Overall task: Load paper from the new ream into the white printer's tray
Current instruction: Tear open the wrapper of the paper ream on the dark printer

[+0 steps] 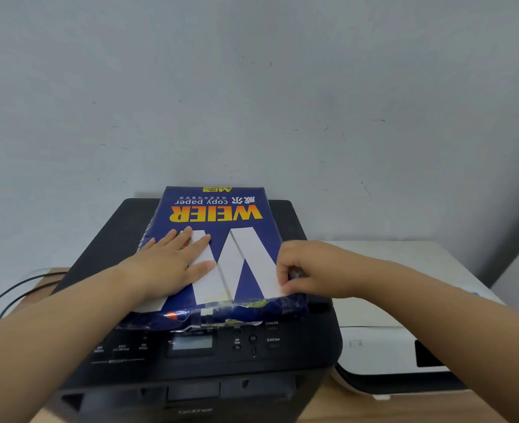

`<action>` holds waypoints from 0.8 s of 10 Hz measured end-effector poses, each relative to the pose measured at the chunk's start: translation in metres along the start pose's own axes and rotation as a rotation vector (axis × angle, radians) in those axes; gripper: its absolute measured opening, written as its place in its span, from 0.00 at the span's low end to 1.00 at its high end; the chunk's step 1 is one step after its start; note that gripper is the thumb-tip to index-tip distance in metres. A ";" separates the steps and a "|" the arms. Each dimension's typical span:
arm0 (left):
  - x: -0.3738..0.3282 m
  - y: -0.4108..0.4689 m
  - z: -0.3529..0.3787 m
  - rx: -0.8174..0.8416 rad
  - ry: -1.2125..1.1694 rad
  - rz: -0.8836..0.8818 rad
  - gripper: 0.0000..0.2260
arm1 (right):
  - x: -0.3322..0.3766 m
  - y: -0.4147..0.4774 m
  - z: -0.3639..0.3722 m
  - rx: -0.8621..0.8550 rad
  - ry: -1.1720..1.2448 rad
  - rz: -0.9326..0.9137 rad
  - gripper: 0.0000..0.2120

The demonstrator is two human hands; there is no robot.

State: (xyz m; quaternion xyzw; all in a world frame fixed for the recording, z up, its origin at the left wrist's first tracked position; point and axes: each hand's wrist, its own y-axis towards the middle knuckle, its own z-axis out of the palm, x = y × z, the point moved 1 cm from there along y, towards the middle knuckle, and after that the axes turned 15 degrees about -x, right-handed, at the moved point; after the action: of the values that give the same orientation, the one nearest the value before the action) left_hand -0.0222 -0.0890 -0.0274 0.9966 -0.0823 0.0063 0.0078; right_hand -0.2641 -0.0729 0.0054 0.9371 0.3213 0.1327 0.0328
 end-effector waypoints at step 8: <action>-0.004 -0.004 -0.003 0.006 -0.003 -0.012 0.28 | -0.014 -0.030 0.012 -0.186 -0.210 -0.231 0.12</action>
State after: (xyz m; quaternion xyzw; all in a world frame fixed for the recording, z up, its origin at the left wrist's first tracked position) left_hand -0.0255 -0.0845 -0.0245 0.9971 -0.0762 0.0053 0.0048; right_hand -0.2895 -0.0572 -0.0139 0.8956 0.4080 0.0585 0.1677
